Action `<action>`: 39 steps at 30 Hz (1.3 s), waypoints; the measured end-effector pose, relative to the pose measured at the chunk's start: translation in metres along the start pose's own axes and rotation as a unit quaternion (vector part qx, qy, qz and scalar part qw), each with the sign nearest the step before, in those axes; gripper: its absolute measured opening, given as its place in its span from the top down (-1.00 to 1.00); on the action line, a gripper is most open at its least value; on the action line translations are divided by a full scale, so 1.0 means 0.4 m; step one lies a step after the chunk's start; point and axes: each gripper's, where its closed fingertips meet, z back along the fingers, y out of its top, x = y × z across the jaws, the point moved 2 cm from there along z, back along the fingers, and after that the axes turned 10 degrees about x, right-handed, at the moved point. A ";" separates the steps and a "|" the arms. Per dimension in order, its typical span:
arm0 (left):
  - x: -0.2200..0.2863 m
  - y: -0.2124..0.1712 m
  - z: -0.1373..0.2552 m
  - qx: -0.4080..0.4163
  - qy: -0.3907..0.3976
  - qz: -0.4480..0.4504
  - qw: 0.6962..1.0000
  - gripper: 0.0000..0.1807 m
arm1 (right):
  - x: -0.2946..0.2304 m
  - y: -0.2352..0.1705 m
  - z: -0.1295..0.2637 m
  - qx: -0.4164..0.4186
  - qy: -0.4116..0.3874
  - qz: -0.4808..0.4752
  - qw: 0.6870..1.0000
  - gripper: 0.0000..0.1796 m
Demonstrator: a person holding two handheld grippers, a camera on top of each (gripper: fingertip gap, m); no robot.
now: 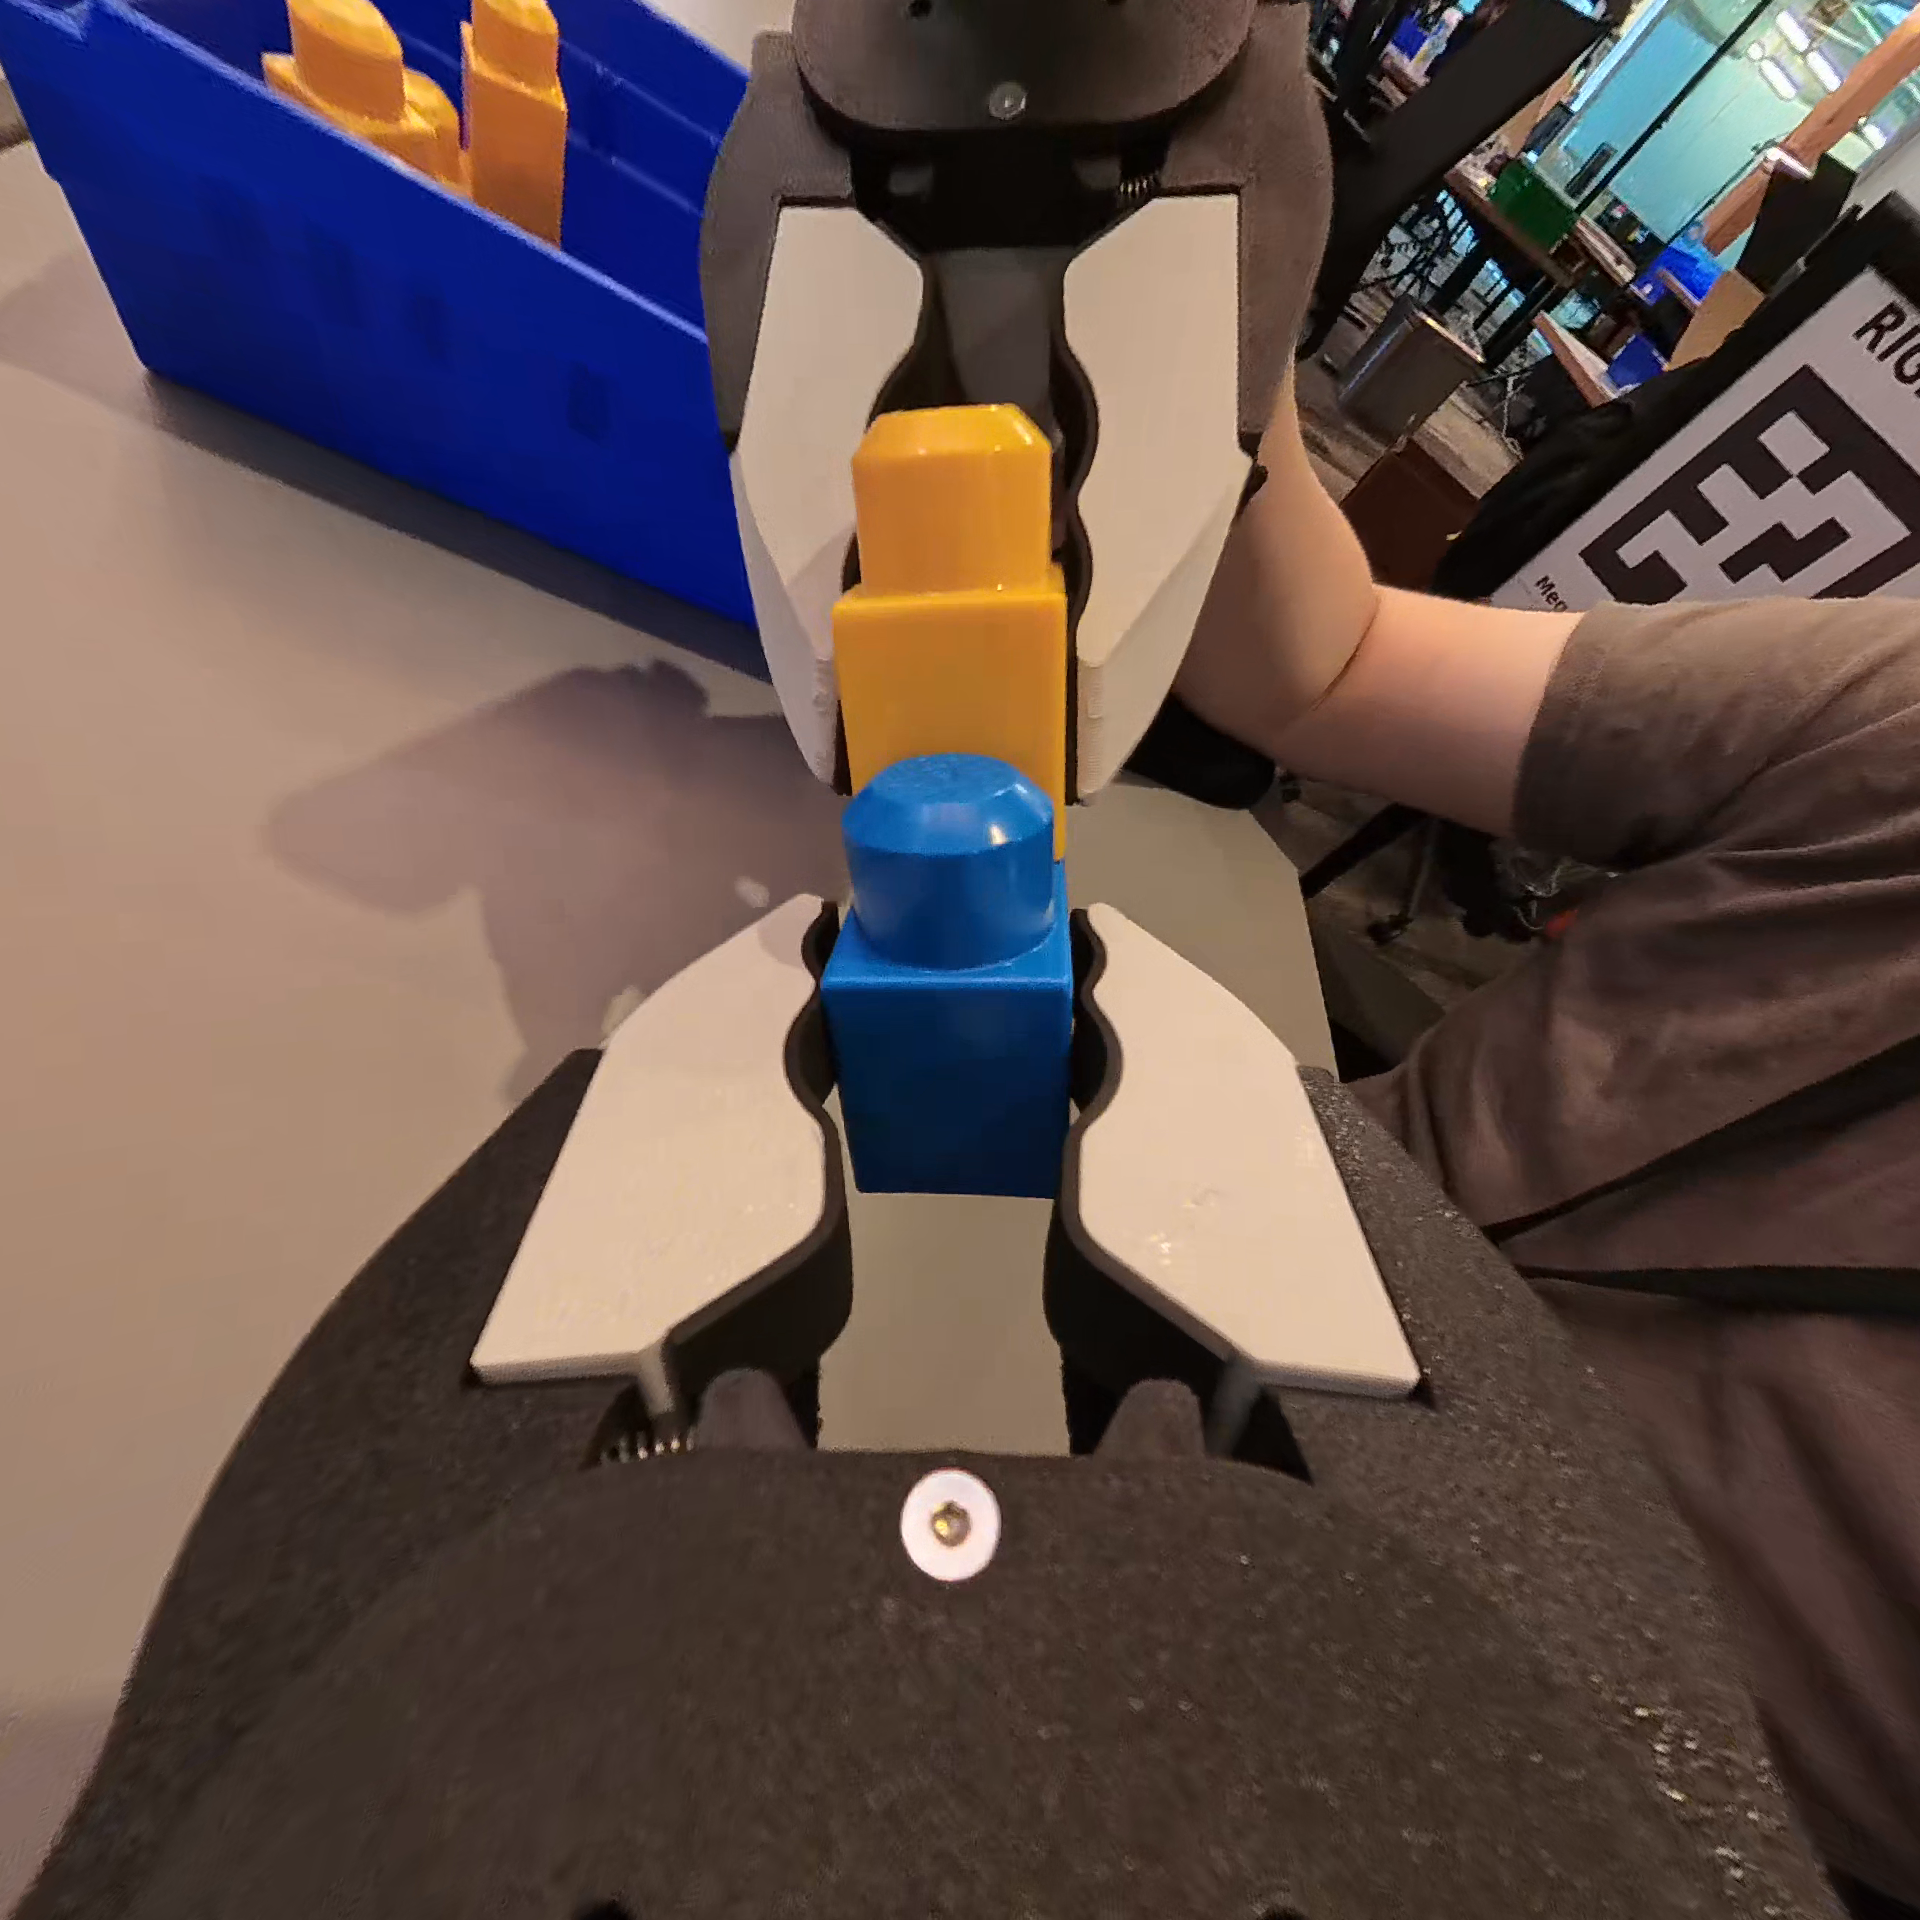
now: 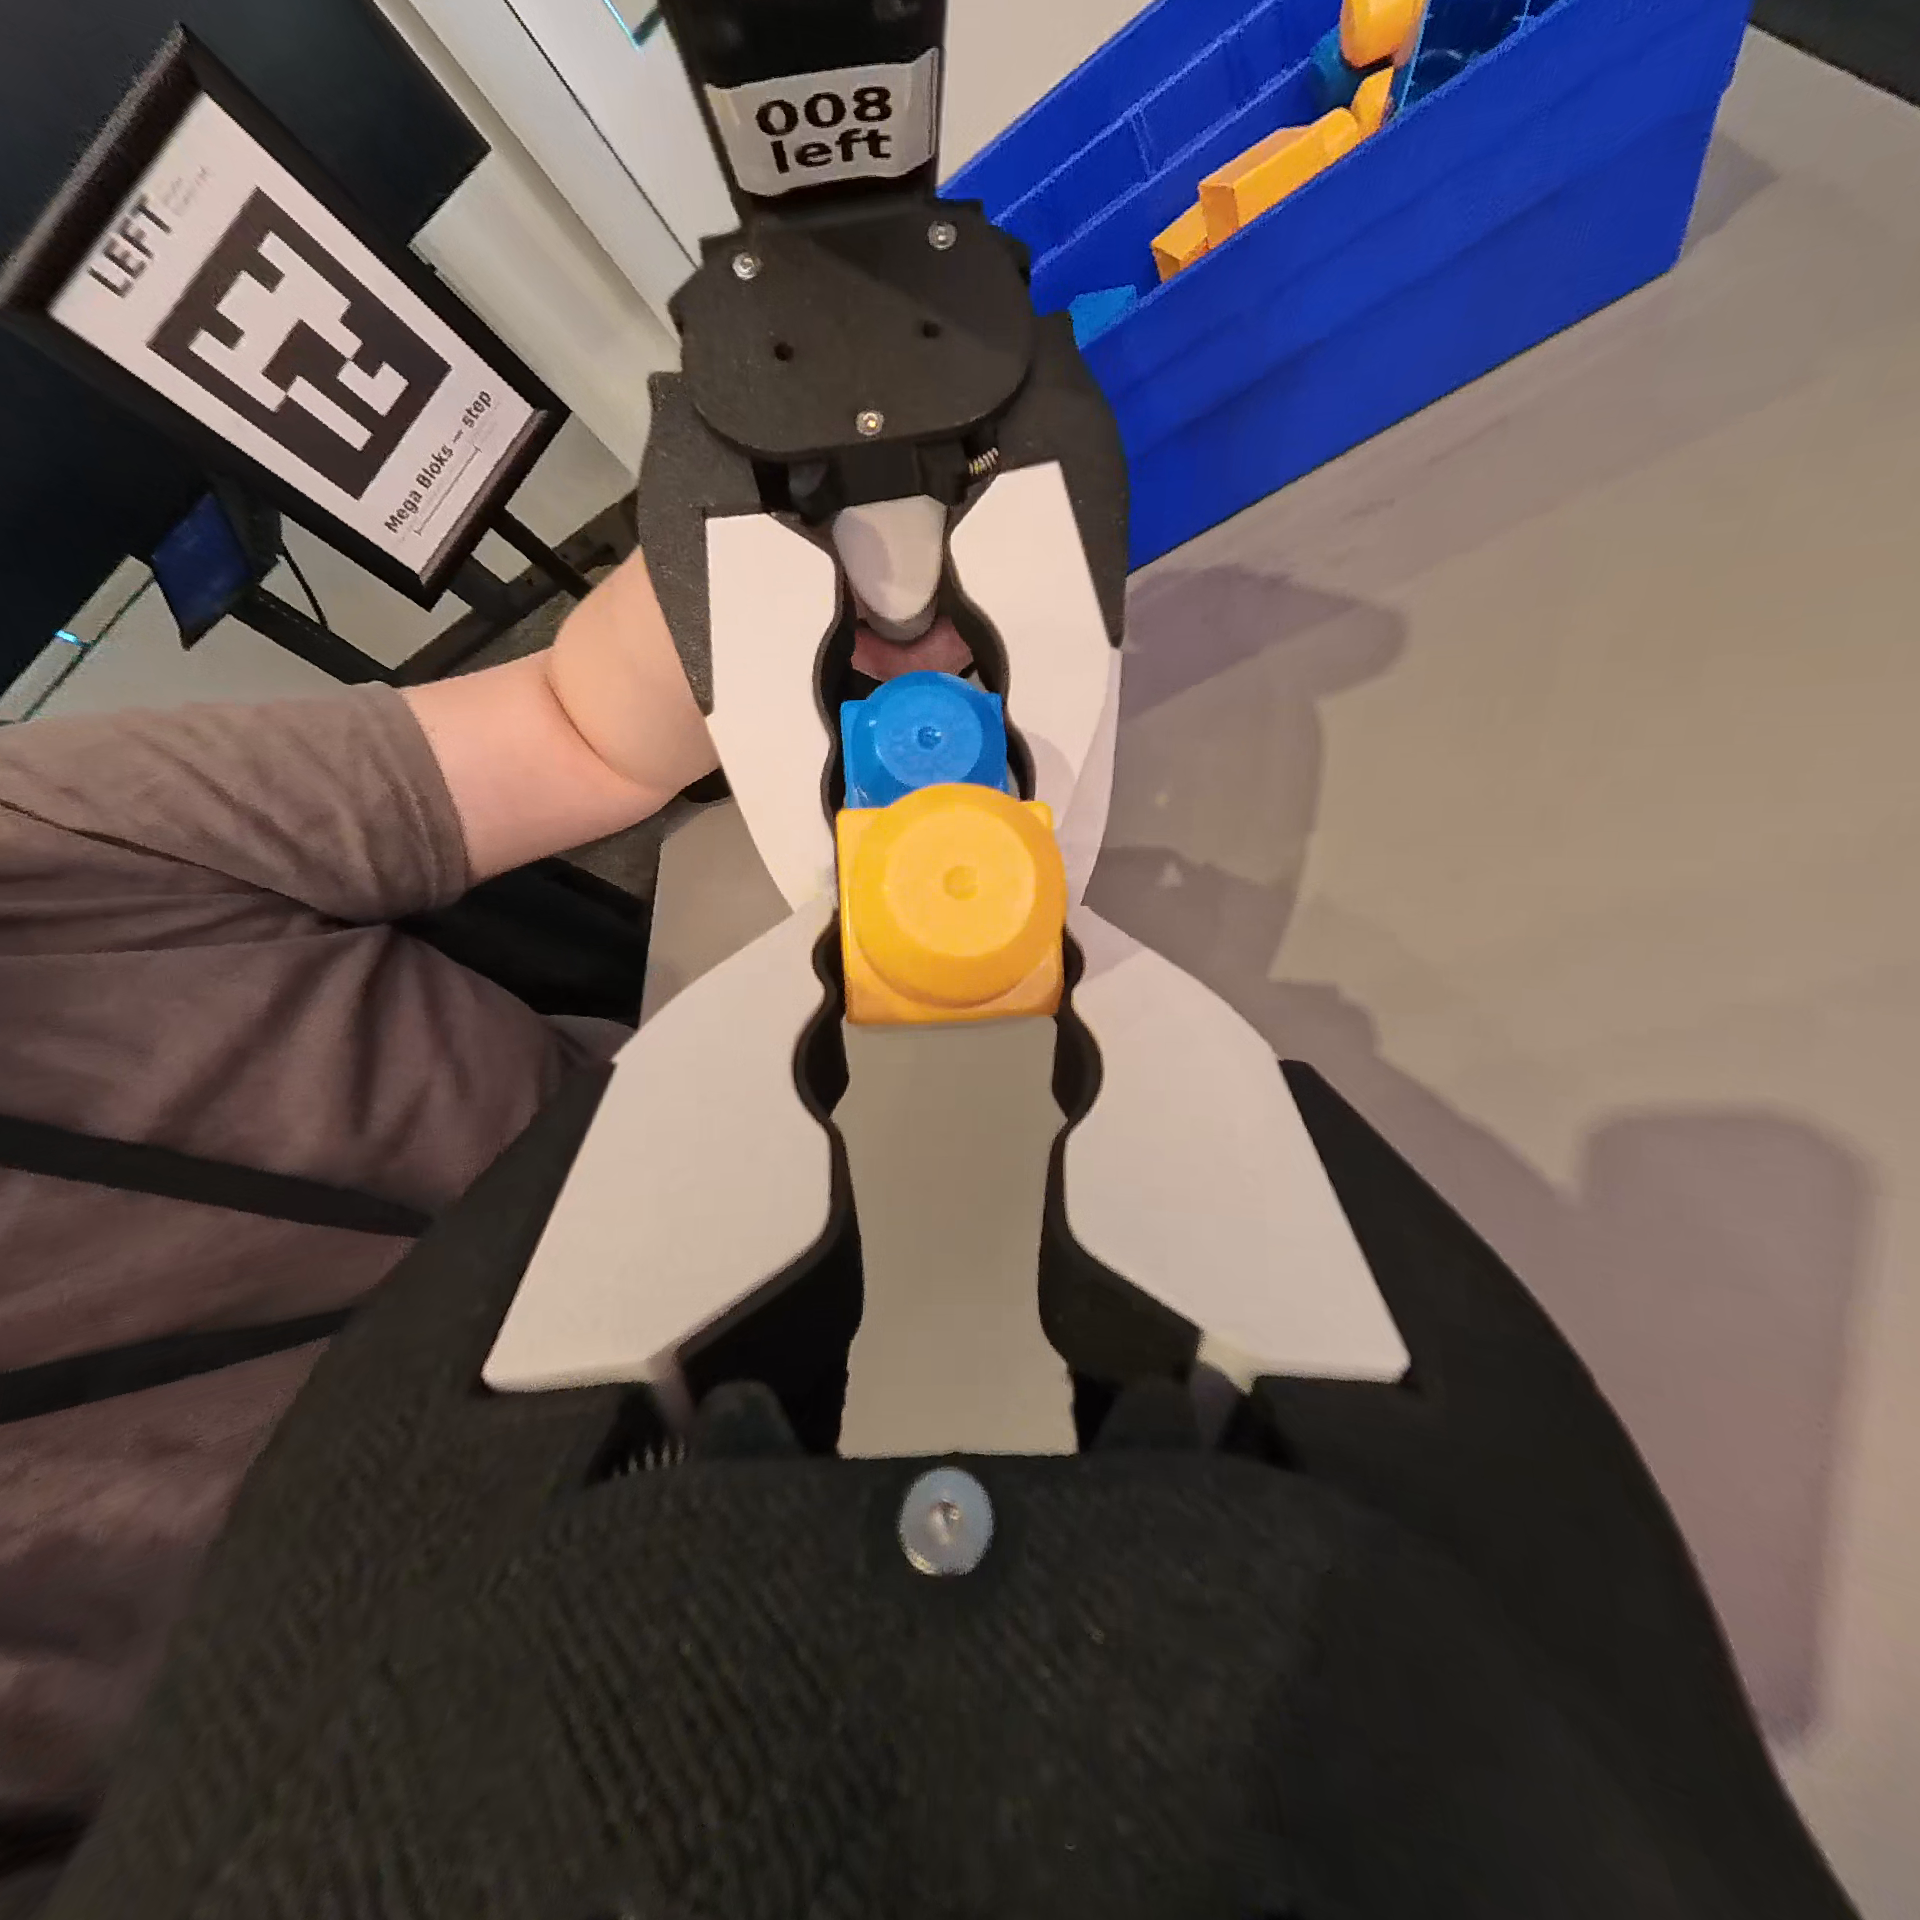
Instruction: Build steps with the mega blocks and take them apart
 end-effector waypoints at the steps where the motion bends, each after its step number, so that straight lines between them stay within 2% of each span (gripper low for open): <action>1: 0.006 0.004 0.000 0.003 -0.002 -0.010 1.000 0.53 | -0.004 0.008 0.004 0.008 -0.001 0.008 1.000 0.58; 10: 0.030 0.054 0.008 0.056 0.005 -0.038 0.998 0.54 | -0.031 0.051 0.026 0.056 -0.001 0.050 0.997 0.59; 31: 0.025 0.063 0.024 0.071 0.012 -0.030 0.997 0.55 | -0.028 0.068 0.012 0.092 -0.018 0.061 0.994 0.59; 39: 0.039 0.093 0.041 0.115 -0.013 -0.007 0.993 0.55 | -0.043 0.103 0.011 0.157 -0.014 0.060 0.986 0.59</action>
